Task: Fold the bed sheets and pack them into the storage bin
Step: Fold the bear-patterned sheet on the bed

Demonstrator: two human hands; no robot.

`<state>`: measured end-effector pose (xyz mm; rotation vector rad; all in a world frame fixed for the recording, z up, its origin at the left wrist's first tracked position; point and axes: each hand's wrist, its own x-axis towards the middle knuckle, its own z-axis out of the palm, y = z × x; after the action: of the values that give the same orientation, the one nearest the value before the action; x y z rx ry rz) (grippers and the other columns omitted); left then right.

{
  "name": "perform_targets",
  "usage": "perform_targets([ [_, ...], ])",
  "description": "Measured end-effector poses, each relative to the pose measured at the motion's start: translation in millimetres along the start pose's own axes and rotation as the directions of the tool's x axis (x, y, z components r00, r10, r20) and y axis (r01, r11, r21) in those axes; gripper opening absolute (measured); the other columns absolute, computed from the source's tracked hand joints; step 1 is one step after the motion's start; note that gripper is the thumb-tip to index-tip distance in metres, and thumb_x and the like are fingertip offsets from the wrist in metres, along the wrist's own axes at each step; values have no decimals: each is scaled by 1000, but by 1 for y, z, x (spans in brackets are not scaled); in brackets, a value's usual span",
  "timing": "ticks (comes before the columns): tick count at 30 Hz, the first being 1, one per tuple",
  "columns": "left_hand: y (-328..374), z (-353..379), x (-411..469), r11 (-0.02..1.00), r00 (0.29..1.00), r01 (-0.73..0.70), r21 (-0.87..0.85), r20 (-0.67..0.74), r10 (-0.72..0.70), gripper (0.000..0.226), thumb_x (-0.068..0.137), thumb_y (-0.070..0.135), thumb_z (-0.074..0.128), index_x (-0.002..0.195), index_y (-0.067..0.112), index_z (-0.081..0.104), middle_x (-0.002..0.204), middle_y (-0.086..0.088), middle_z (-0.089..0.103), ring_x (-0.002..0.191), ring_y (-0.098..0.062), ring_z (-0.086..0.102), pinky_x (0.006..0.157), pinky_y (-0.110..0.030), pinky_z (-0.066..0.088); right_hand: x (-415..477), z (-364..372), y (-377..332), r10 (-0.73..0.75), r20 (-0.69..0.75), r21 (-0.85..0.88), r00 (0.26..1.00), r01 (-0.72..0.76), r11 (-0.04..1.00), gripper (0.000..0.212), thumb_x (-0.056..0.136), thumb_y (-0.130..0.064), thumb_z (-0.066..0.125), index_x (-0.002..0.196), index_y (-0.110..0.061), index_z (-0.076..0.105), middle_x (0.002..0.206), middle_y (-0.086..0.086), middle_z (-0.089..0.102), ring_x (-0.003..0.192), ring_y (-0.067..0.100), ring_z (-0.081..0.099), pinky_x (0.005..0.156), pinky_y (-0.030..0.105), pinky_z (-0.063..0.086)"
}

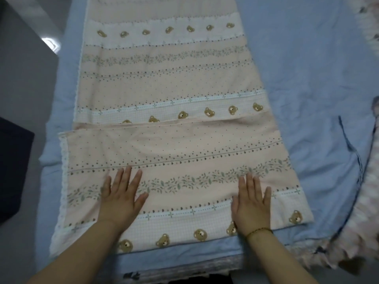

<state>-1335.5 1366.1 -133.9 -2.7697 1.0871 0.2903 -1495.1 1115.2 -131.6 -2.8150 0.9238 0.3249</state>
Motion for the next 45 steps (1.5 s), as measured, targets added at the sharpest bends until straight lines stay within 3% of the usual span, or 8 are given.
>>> perform_targets([
  [5,-45,-7,10,989,989,-118,92,-77,125,64,95,55,8,126,18,49,125,-16,59,121,-27,36,114,-30,-5,-18,14,-124,104,-81,146,991,-91,985,65,69,-28,41,130,-9,41,128,13,57,123,28,45,108,34,5],
  [13,-130,-7,85,923,923,-380,55,83,375,72,95,56,6,125,15,57,126,-12,58,113,-29,58,110,-26,1,18,35,-239,473,-125,218,872,-441,871,62,77,-29,26,126,-8,56,140,13,31,126,31,39,112,33,-7],
  [21,-154,5,101,828,824,-556,-64,85,560,81,34,68,-50,109,36,-49,120,8,-52,115,-14,-48,87,-27,-42,19,53,-255,553,-198,168,809,-528,832,76,76,-38,6,143,-12,28,151,9,17,140,33,22,103,24,-29],
  [24,-161,15,108,809,811,-584,-70,-36,583,84,47,72,-44,123,37,-40,133,2,-43,125,-17,-38,92,-27,-39,18,51,-254,559,-100,136,823,-546,827,92,58,-43,-18,147,-24,-3,154,-1,-14,144,19,-13,88,24,-42],
  [29,-165,3,116,732,729,-680,-41,68,681,73,92,60,6,131,17,51,133,-12,52,117,-31,55,106,-35,7,21,52,-253,547,-45,70,836,-544,836,94,54,-41,-23,146,-25,-13,149,-6,-27,142,18,-19,82,25,-45],
  [33,-174,-8,140,617,618,-786,28,59,784,69,91,62,6,132,19,41,132,-12,54,124,-26,38,107,-34,7,26,51,-256,595,-38,82,803,-591,803,83,62,-40,-16,143,-26,-13,142,-6,-25,141,14,-15,88,25,-43],
  [37,-156,-21,174,465,468,-884,54,103,878,70,90,66,7,132,19,38,133,-13,52,125,-23,33,109,-34,7,32,48,-254,641,-34,54,767,-639,767,58,72,-29,31,128,-17,41,126,8,60,120,21,36,110,34,2],
  [45,-149,-26,203,316,320,-947,53,94,943,71,89,67,9,147,26,18,138,-9,47,144,-20,3,112,-37,4,35,34,-269,741,53,154,670,-738,657,60,69,-31,33,127,-18,42,125,6,61,120,22,40,110,36,1],
])
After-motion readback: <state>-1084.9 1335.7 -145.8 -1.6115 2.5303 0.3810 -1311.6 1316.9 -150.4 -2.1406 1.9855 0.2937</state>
